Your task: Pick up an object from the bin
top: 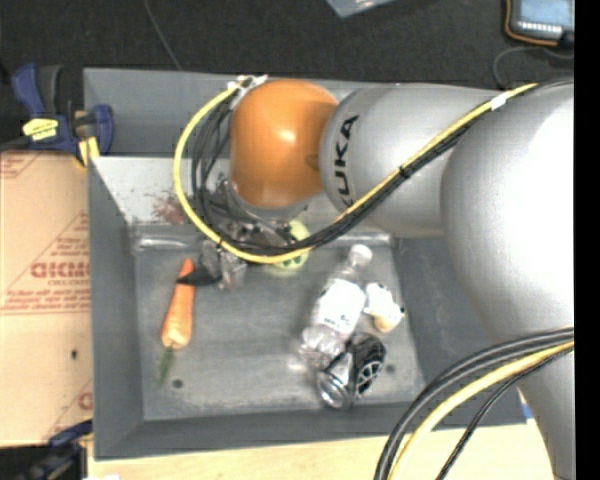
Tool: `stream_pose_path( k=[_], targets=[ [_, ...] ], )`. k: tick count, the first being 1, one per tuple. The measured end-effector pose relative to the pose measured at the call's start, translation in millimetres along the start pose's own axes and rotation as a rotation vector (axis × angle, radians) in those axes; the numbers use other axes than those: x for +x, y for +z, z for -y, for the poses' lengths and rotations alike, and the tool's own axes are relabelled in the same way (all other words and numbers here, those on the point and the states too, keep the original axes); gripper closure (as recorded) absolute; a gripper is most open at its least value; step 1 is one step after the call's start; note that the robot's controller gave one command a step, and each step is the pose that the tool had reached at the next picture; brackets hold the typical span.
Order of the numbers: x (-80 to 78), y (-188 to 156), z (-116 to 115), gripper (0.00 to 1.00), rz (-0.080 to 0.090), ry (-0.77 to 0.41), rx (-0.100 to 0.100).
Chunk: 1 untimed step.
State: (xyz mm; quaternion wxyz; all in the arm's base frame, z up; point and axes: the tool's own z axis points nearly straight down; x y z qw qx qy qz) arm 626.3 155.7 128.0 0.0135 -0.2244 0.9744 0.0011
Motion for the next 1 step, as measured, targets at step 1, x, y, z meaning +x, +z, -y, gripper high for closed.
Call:
stream_pose_path(
  k=[1],
  targets=[
    [-15.9,-72.1,-3.2,1.00,0.011,0.240,0.001]
  ],
)
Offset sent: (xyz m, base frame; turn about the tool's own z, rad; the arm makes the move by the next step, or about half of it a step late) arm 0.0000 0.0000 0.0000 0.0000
